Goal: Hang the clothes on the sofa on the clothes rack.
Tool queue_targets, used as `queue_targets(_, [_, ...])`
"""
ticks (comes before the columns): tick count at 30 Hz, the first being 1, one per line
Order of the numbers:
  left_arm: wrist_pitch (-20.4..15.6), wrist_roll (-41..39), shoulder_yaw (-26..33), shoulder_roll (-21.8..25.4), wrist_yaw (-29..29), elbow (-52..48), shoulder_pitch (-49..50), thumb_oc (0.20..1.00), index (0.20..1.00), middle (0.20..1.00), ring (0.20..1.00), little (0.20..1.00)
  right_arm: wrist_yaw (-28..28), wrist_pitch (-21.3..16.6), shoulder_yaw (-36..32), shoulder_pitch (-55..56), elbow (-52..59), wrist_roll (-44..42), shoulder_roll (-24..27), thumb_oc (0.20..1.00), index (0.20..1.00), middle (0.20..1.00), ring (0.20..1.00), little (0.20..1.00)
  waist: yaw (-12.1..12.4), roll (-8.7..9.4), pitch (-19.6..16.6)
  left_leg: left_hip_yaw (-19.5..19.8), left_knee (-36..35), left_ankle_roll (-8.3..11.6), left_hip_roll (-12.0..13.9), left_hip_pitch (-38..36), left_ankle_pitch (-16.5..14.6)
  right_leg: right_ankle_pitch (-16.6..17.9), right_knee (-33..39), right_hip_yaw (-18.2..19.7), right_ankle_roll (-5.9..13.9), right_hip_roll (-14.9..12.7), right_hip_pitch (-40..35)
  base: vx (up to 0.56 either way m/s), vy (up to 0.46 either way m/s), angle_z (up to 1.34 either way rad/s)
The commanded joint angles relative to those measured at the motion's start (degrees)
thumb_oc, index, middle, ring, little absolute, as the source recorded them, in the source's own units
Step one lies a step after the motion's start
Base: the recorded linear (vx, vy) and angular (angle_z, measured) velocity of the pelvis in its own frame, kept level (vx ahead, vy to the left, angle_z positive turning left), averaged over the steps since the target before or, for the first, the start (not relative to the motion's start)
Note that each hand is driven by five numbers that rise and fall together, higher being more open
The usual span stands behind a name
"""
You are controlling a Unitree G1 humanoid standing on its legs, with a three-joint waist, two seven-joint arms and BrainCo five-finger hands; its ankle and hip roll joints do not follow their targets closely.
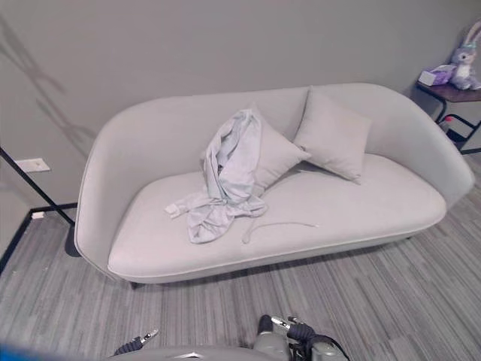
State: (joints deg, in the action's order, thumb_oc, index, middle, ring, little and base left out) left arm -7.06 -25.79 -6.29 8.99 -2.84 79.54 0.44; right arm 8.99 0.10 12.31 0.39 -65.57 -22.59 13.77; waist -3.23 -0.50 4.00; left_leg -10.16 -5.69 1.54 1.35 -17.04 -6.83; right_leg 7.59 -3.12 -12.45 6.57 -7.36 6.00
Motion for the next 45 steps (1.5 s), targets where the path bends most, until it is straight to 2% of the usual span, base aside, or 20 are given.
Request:
queue_targets(1, [-0.8, 2.0, -0.1, -0.6, -0.4, 1.2, -0.4, 1.000, 1.000, 1.000, 1.000, 1.000, 0.4, -1.7, 2.6, -2.4, -0.4, -0.8, -1.4, 1.000, 1.000, 1.000, 1.000, 1.000, -0.6, 2.89, -1.4, 0.7, 0.8, -0.99, -2.4, 2.5, 0.7, 0.3, 1.3, 1.1, 0.86, -1.4, 0.4, 0.24, -0.212, 0.26])
queue_targets(6, [-0.8, 0.9, -0.4, -0.7, 0.2, 0.9, -1.0, 1.000, 1.000, 1.000, 1.000, 1.000, 0.4, -1.6, 3.5, -3.7, -3.6, 0.7, -0.8, 1.000, 1.000, 1.000, 1.000, 1.000, 0.1, 2.37, -2.4, 2.8, 7.6, 1.00, 1.0, 4.1, 0.4, -3.5, -0.4, -0.5, -1.48, 0.3, -1.8, 0.21, -0.240, 0.43])
queue_targets(8, [-1.1, -0.3, -1.1, -0.9, 0.6, 0.0, -1.9, 1.000, 1.000, 1.000, 1.000, 1.000, 0.3, -1.6, 4.2, -4.0, -4.6, 1.4, -0.6, 1.000, 1.000, 1.000, 1.000, 1.000, 1.0, 3.08, -1.9, 3.6, 20.2, 4.09, 2.6, 9.4, 6.1, -4.7, 1.9, -1.5, -3.47, 1.7, -5.8, 0.17, -0.315, 0.23])
queue_targets(10, [-1.2, -1.8, -1.2, -0.9, 0.8, -1.3, -2.1, 1.000, 1.000, 1.000, 1.000, 1.000, 0.0, -1.6, 4.0, -4.0, -4.9, 0.6, -0.4, 1.000, 1.000, 1.000, 1.000, 1.000, 1.8, 4.41, -1.1, 4.1, 30.9, 5.30, 3.3, 14.3, 11.1, -5.7, 3.6, -1.7, -5.00, 2.3, -8.5, 0.11, -0.231, 0.31])
queue_targets(11, [-1.2, -1.8, -1.2, -0.9, 0.8, -1.3, -2.1, 1.000, 1.000, 1.000, 1.000, 1.000, 0.0, -1.6, 4.0, -4.0, -4.9, 0.6, -0.4, 1.000, 1.000, 1.000, 1.000, 1.000, 1.7, 4.33, -1.1, 4.2, 31.2, 5.34, 3.4, 14.5, 11.0, -5.7, 3.7, -1.8, -5.04, 2.4, -8.5, 0.16, -0.248, 0.22])
queue_targets(12, [-1.3, -2.7, -1.0, -1.3, 1.2, -1.9, -2.0, 1.000, 1.000, 1.000, 1.000, 1.000, -0.6, -1.7, 3.5, -4.4, -5.6, 0.6, 0.3, 1.000, 1.000, 1.000, 1.000, 1.000, 2.4, 5.30, -0.4, 2.5, 37.5, 5.35, 5.1, 17.6, 13.4, -6.7, 5.5, -2.0, -6.00, 2.9, -11.4, 0.11, -0.154, -0.01])
queue_targets(14, [-1.3, -3.8, -0.9, -1.4, 1.3, -2.3, -1.9, 1.000, 1.000, 1.000, 1.000, 1.000, -1.0, -1.8, 3.4, -4.5, -5.9, 0.8, 0.7, 1.000, 1.000, 1.000, 1.000, 1.000, 2.6, 5.30, -0.2, 0.8, 38.0, 4.95, 6.3, 18.7, 13.5, -7.0, 6.2, -1.7, -6.28, 3.2, -12.5, 0.16, -0.153, -0.24])
queue_targets(16, [-1.9, -6.1, -0.1, -1.4, 1.5, -3.7, -1.7, 1.000, 1.000, 1.000, 1.000, 1.000, -1.8, -2.2, 3.5, -4.8, -4.5, 1.3, 1.6, 1.000, 1.000, 1.000, 1.000, 1.000, 3.3, 5.70, 0.1, -1.4, 35.5, 3.85, 6.9, 21.9, 11.3, -7.3, 7.2, -1.4, -6.09, 2.9, -13.9, 0.18, -0.075, 0.18])
queue_targets(17, [-2.0, -8.0, 0.8, -1.3, 1.5, -5.0, -1.1, 1.000, 1.000, 1.000, 1.000, 1.000, -2.3, -3.0, 3.5, -4.4, 0.2, 2.2, 2.7, 1.000, 1.000, 1.000, 1.000, 1.000, 3.6, 5.58, -0.1, -1.8, 28.1, 3.12, 6.4, 22.7, 9.7, -7.5, 7.6, -1.1, -5.38, 2.8, -14.0, 0.11, 0.008, 0.28])
queue_targets(18, [-2.0, -8.0, 0.8, -1.3, 1.6, -5.0, -1.0, 1.000, 1.000, 1.000, 1.000, 1.000, -2.4, -2.9, 3.5, -4.3, 0.3, 2.2, 2.7, 1.000, 1.000, 1.000, 1.000, 1.000, 3.6, 5.64, -0.1, -1.9, 27.9, 3.09, 6.3, 22.5, 9.8, -7.6, 7.6, -1.1, -5.35, 2.7, -14.1, 0.21, 0.031, -0.07])
queue_targets(19, [-1.9, -9.9, 1.4, -1.4, 1.9, -7.0, -0.3, 1.000, 1.000, 1.000, 1.000, 1.000, -3.4, -3.0, 3.3, -3.3, 6.0, 3.9, 4.5, 1.000, 1.000, 1.000, 1.000, 1.000, 4.0, 5.06, -0.1, -1.5, 17.5, 3.12, 6.1, 24.2, 10.6, -8.7, 8.1, -0.8, -4.76, 2.9, -15.1, 0.11, 0.027, -0.48])
queue_targets(20, [-1.9, -9.9, 1.4, -1.4, 1.9, -7.0, -0.3, 1.000, 1.000, 1.000, 1.000, 1.000, -3.4, -3.0, 3.3, -3.3, 6.0, 3.9, 4.5, 1.000, 1.000, 1.000, 1.000, 1.000, 4.0, 5.11, -0.3, -1.5, 17.2, 3.10, 6.0, 24.2, 10.8, -8.6, 8.1, -0.8, -4.75, 2.9, -15.0, 0.22, 0.066, -0.17])
queue_targets(21, [-2.2, -11.5, 1.6, -1.9, 2.3, -8.8, 0.1, 1.000, 1.000, 1.000, 1.000, 1.000, -4.3, -3.5, 2.5, -3.1, 8.5, 4.1, 5.6, 1.000, 1.000, 1.000, 1.000, 1.000, 4.6, 3.74, 0.1, 1.0, 8.4, 4.09, 5.9, 25.5, 15.9, -9.6, 8.1, -0.1, -4.73, 4.2, -16.0, 0.18, 0.055, 0.29])
queue_targets(24, [-2.3, -12.2, 1.9, -2.4, 2.6, -7.3, -0.3, 1.000, 1.000, 1.000, 1.000, 1.000, -5.0, -4.0, 1.5, -3.5, 10.4, 2.9, 6.1, 1.000, 1.000, 1.000, 1.000, 1.000, 5.0, 3.11, 1.0, 1.8, 0.8, 5.46, 6.6, 28.5, 19.0, -10.9, 7.8, 1.1, -4.68, 4.9, -18.1, 0.24, 0.041, 0.01])
queue_targets(31, [-2.3, -10.4, 3.4, -2.5, 2.6, -4.5, 1.2, 1.000, 1.000, 1.000, 1.000, 1.000, -3.7, -3.5, 2.2, -1.4, 10.8, 4.1, 5.2, 1.000, 1.000, 1.000, 1.000, 1.000, 5.9, 1.80, -1.5, 1.0, 0.7, 6.96, 9.1, 27.1, 20.9, -14.0, 7.5, 5.0, -3.55, 4.5, -23.3, 0.34, 0.089, -0.56])
queue_targets(34, [-2.4, -7.5, 3.2, -1.6, 2.8, -3.4, 0.6, 1.000, 1.000, 1.000, 1.000, 1.000, -3.0, -3.2, 2.2, -1.3, 7.4, 3.4, 3.8, 1.000, 1.000, 1.000, 1.000, 1.000, 6.2, 2.52, -3.1, -1.0, 0.7, 6.03, 7.9, 25.0, 21.0, -14.4, 7.5, 5.4, -2.45, 2.0, -24.4, 0.33, 0.144, -0.31])
queue_targets(38, [-2.6, -3.5, 2.1, 0.4, 2.8, -3.4, -0.5, 1.000, 1.000, 1.000, 1.000, 1.000, -2.6, -3.0, 3.1, -1.6, 5.8, 4.5, 2.4, 1.000, 1.000, 1.000, 1.000, 1.000, 6.3, 4.35, -4.5, -2.8, 1.8, 3.58, 4.6, 24.9, 18.3, -14.2, 4.8, 5.8, -0.61, -1.7, -22.8, 0.29, 0.174, -0.24])
queue_targets(42, [-2.4, -0.6, 1.0, 1.4, 2.8, -3.5, -0.9, 1.000, 1.000, 1.000, 1.000, 1.000, -2.6, -3.3, 3.5, -1.9, 7.4, 5.3, 1.7, 1.000, 1.000, 1.000, 1.000, 1.000, 5.9, 5.84, -5.2, -4.0, 1.5, 0.89, 1.3, 24.0, 15.5, -10.8, -1.2, 6.4, 1.22, -4.2, -19.4, 0.23, 0.200, -0.17])
queue_targets(43, [-2.1, 0.7, 0.6, 1.6, 2.7, -3.4, -1.2, 1.000, 1.000, 1.000, 1.000, 1.000, -2.7, -3.4, 3.6, -2.1, 8.8, 5.6, 1.6, 1.000, 1.000, 1.000, 1.000, 1.000, 5.5, 6.14, -4.4, -4.8, 1.0, -0.55, -0.3, 22.7, 14.2, -6.5, -8.1, 6.2, 2.23, -5.6, -15.9, 0.11, 0.190, 0.00])
queue_targets(45, [-1.8, 1.4, 0.3, 2.1, 2.8, -3.3, -1.4, 1.000, 1.000, 1.000, 1.000, 1.000, -3.0, -3.4, 3.6, -2.4, 10.0, 5.7, 1.6, 1.000, 1.000, 1.000, 1.000, 1.000, 4.7, 5.79, -3.0, -5.3, 0.7, -1.87, -1.1, 21.0, 13.0, -2.5, -16.0, 5.8, 1.96, -6.6, -11.7, 0.10, 0.223, -0.07])
